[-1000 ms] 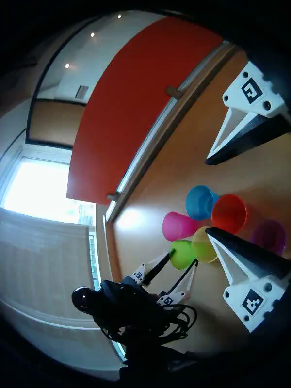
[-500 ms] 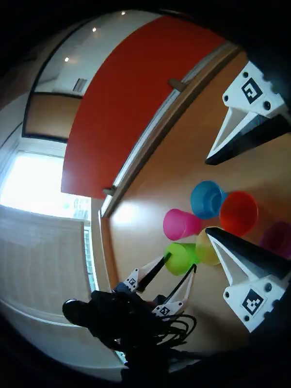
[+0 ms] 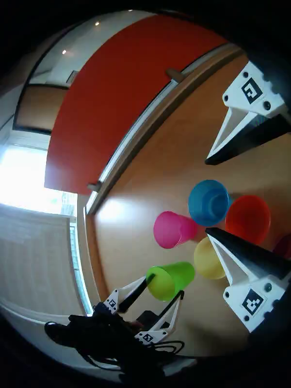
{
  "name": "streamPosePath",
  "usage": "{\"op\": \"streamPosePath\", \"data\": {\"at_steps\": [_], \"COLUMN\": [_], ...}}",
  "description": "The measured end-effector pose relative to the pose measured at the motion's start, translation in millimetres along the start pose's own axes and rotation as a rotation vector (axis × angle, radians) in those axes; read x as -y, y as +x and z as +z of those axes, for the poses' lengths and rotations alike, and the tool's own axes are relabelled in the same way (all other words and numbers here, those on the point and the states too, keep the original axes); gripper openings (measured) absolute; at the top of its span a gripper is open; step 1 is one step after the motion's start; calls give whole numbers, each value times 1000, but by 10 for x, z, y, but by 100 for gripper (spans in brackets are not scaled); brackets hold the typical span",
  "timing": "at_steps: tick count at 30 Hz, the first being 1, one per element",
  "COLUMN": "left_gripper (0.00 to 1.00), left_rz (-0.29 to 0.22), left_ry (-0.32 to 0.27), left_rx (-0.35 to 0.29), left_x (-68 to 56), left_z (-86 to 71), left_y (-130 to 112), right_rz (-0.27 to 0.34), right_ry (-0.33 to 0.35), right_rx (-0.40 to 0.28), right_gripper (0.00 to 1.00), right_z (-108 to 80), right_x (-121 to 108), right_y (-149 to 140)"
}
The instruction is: Pour water
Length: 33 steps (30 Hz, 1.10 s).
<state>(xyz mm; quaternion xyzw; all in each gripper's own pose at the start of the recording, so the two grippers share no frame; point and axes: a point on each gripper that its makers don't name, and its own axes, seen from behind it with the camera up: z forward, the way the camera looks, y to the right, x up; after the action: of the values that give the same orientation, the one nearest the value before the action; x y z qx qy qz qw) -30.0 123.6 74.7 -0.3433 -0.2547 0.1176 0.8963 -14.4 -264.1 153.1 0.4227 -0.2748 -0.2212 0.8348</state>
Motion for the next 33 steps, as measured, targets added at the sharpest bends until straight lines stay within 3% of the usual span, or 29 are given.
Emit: {"op": "streamPosePath", "data": {"at_steps": [9,33], "left_gripper": [87,87], "left_rz": [2,-10], "left_ry": [-1,-16], "left_rx": [-16,-40], "left_x": [-5,-36], "left_z": [-89,-142], "left_y": [5,78], "right_rz": [-11,12], "right_ry": [22,47], "right_rx": [43,126], "right_gripper": [100,99], "right_z": [189,416], "right_x": [71,111], "right_y": [-43,-149]}}
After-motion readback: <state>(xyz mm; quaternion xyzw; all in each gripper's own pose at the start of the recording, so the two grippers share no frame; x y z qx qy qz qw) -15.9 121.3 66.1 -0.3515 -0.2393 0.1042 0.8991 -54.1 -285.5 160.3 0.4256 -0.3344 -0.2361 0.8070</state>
